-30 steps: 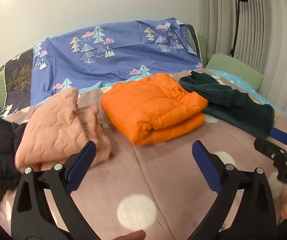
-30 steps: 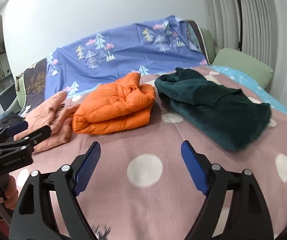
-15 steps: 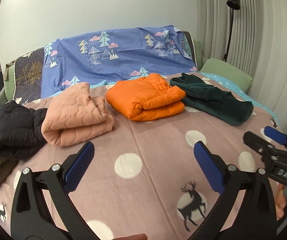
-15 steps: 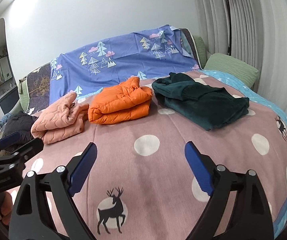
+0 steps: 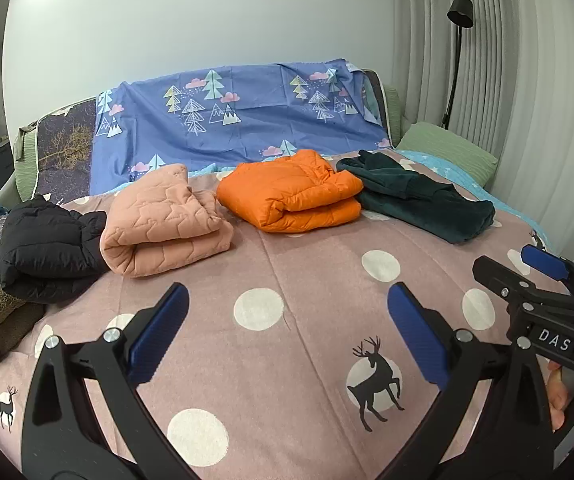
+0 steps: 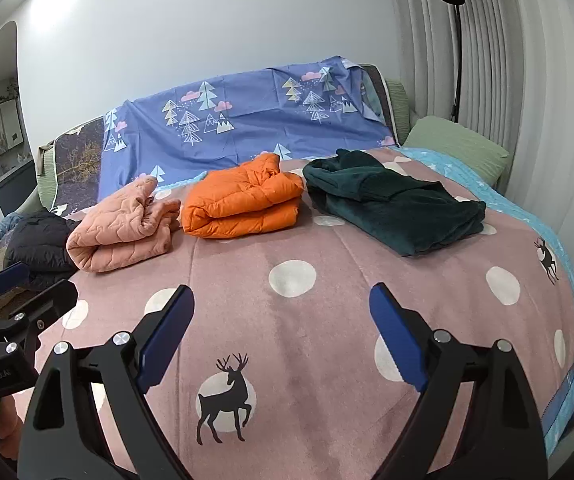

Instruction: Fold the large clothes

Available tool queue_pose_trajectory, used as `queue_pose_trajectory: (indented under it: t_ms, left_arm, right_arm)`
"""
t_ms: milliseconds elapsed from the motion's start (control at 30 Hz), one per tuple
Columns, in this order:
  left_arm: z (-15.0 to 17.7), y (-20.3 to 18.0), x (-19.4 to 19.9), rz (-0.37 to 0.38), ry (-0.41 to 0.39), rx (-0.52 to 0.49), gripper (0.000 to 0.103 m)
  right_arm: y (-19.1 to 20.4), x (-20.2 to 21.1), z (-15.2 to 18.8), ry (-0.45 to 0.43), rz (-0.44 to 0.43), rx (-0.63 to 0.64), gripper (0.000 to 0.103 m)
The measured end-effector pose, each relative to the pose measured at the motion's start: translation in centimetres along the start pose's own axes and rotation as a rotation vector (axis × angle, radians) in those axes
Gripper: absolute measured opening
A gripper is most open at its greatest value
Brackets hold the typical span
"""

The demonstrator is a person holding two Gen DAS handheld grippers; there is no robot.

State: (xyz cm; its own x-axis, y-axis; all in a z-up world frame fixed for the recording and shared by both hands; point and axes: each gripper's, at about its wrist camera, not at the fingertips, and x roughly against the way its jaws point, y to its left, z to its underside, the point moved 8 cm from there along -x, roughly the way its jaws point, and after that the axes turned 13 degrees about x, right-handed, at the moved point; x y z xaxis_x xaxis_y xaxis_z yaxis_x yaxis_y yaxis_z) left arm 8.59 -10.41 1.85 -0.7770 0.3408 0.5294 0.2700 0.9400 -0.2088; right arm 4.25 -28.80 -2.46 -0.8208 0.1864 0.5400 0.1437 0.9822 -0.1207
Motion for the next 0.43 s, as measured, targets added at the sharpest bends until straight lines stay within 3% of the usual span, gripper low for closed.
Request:
queue_pose_trajectory:
  t_ms: [433]
  left_arm:
    - [0.58, -0.5, -0.18, 0.001, 0.012, -0.013, 0.101]
  right_arm:
    - [0.04, 0.08, 0.29, 0.006, -0.001, -0.001, 0.089]
